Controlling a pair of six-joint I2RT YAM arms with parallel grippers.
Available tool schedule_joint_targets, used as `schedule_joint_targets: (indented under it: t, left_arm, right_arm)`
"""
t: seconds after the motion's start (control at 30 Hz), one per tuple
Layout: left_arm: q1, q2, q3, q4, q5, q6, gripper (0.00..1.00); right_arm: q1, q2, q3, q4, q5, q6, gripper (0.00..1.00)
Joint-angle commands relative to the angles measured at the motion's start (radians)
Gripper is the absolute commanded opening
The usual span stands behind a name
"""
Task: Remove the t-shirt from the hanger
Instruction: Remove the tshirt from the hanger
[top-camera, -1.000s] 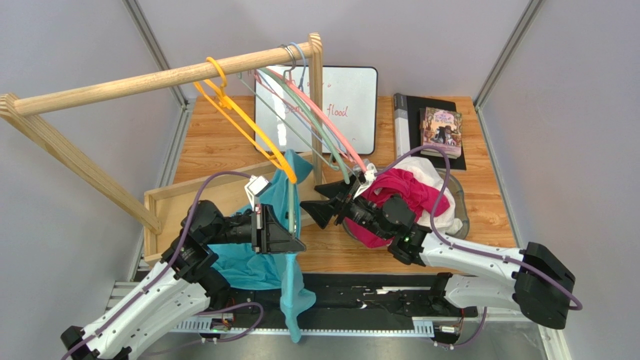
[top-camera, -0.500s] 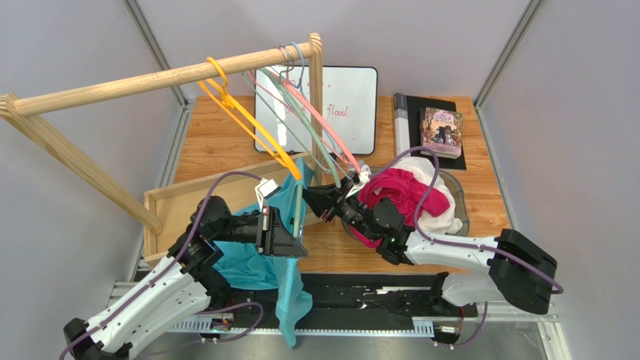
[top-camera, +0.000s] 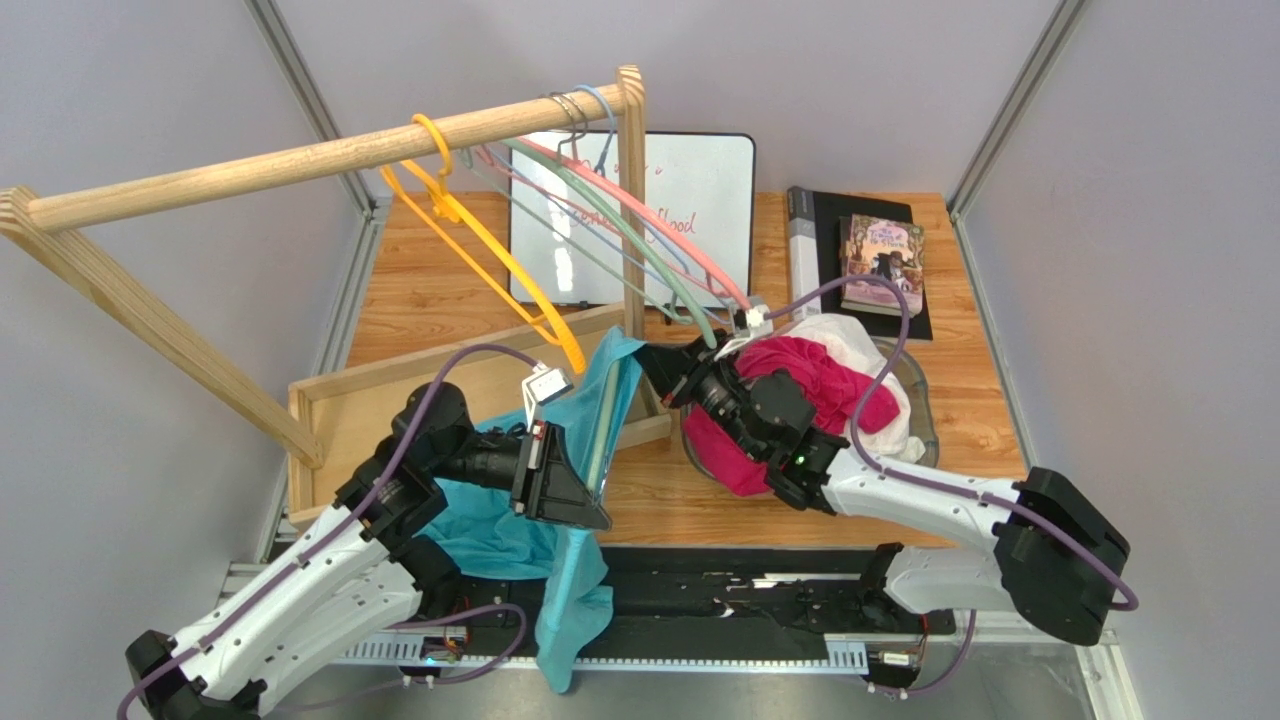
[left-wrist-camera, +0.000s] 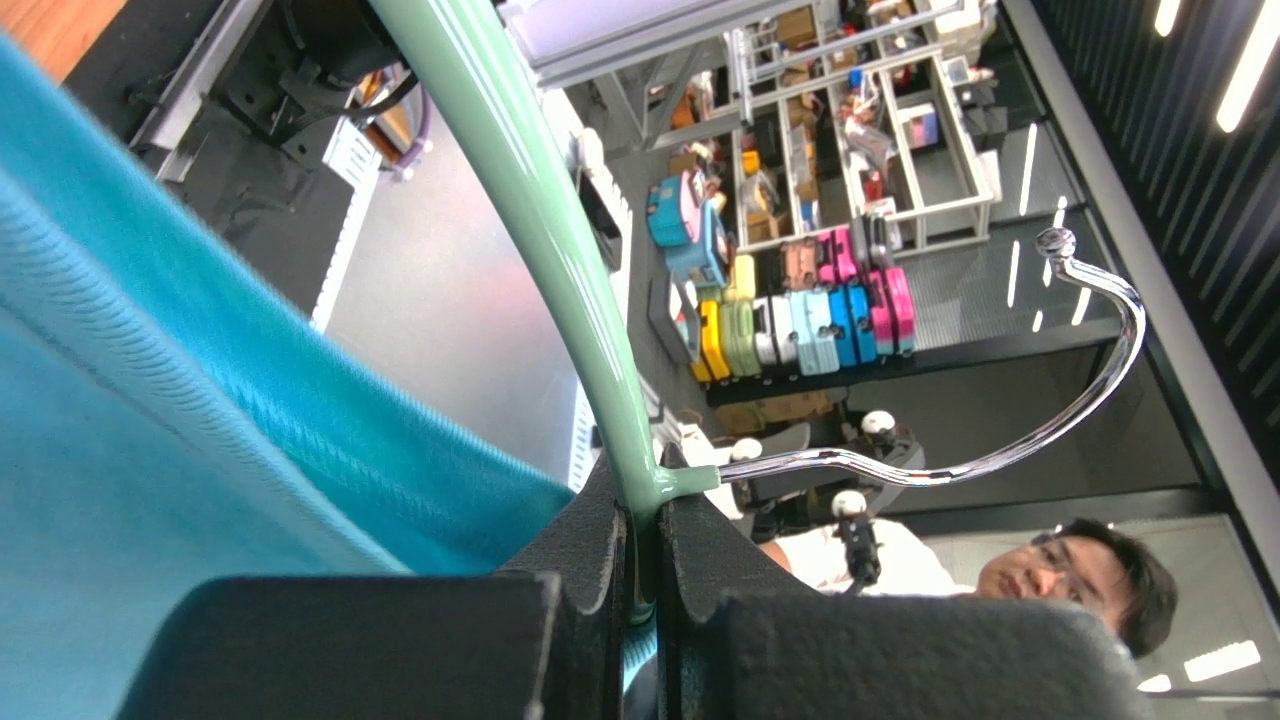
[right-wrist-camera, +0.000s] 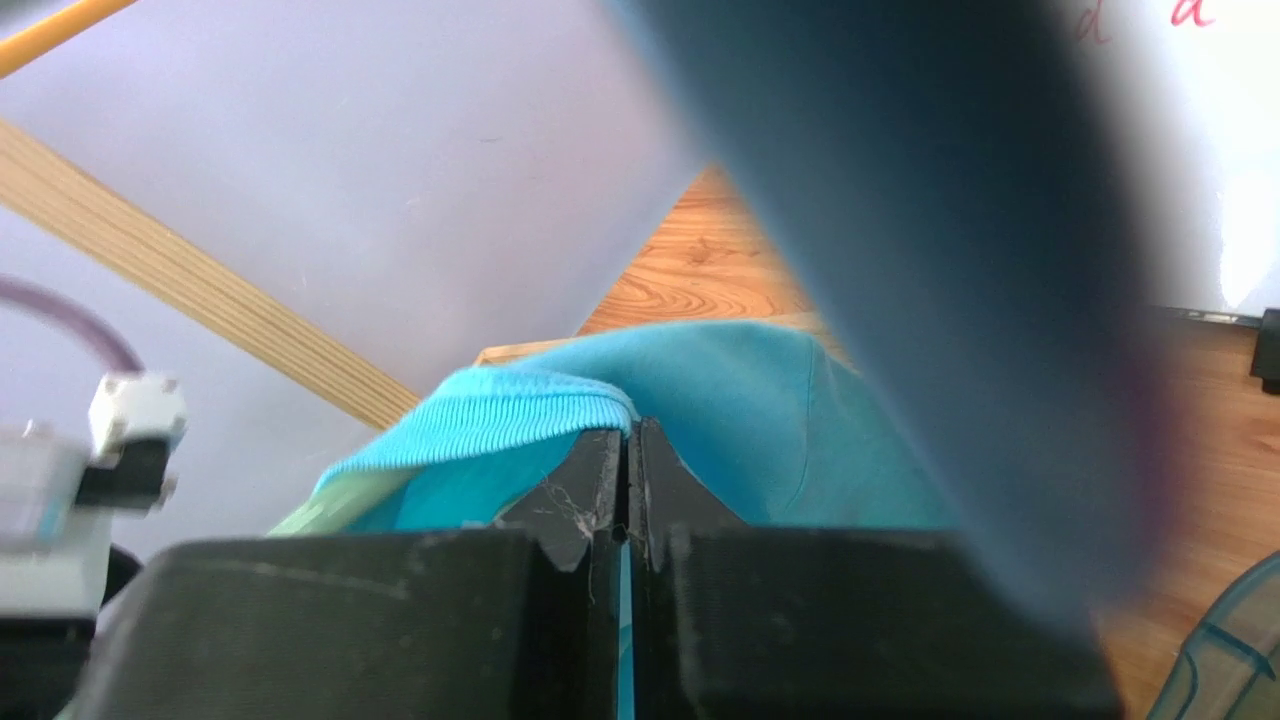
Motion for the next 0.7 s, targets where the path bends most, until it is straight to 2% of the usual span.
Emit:
schedule_joint_targets:
  t: [0.0,0.27,0.5,0.67]
  left_arm:
    - [-0.003,-0.025,0.049,-0.034,0.068,0.057,0.0]
    - [-0.004,-0.05,0.123,-0.123,0.102,0.138,0.0]
    - [-0.003,-0.12,0.18,-0.143,0.117,0.15,0.0]
    - [-0.003,-0.165,0.18,-0.188,0.114,0.159,0.0]
  right_arm:
    - [-0.096,0.035,0.109,-0.135,-0.089,0.134,0.0]
    - [-0.22,0.162,0.252,-0.313,-0.298,0.247,0.0]
    - [-0.265,0.276,0.284,-0.353,-0.378,0.323,0.0]
    - [-0.294,0.29,0.276,-0.35,-0.389,0.343,0.0]
